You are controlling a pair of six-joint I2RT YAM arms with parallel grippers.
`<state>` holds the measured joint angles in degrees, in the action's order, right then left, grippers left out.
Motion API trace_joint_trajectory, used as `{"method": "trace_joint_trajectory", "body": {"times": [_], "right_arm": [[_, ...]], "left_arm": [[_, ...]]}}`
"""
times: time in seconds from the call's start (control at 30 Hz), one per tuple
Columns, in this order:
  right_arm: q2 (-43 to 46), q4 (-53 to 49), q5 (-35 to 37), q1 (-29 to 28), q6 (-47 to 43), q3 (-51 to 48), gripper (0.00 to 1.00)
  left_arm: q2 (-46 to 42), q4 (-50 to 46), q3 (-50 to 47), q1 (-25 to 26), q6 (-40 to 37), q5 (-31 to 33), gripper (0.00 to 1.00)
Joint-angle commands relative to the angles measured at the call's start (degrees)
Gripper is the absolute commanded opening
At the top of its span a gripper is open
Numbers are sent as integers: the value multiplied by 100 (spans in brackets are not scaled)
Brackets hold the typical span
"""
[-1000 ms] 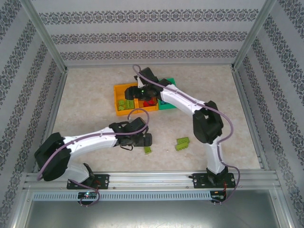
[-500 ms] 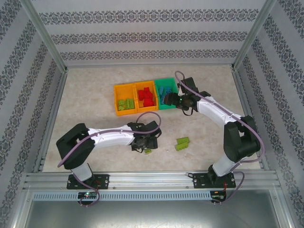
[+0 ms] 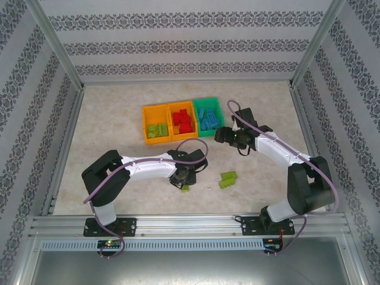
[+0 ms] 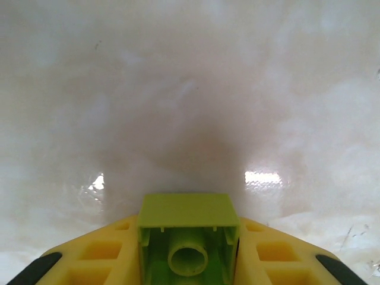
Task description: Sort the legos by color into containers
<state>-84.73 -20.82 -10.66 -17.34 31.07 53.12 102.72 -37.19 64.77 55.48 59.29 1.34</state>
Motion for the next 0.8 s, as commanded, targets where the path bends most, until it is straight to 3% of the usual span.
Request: {"method": "trace_joint_trajectory", "body": {"times": [0.0,0.17,0.37,0.57,0.77], "right_arm": [[270,-162,307,55,-127,-257,75],[628,-300,389,55,-31,-616,75],[1206,-484,449,-83,242,-1113,75],[1642,-918,484,-463,595,-1395,75],[1761,-1079,516,-922,1286,-1720,75]], "left_arm": [[-85,-607,360,-210,-615,477,28],[-332,-873,873,-777,-1435,860,28],[-524,-765,1319,-1819,-2306,1026,29],[-205,-542,1778,-2897,-2974,768,29],[535,-331,2469,-3585,-3255,231,30]]}}
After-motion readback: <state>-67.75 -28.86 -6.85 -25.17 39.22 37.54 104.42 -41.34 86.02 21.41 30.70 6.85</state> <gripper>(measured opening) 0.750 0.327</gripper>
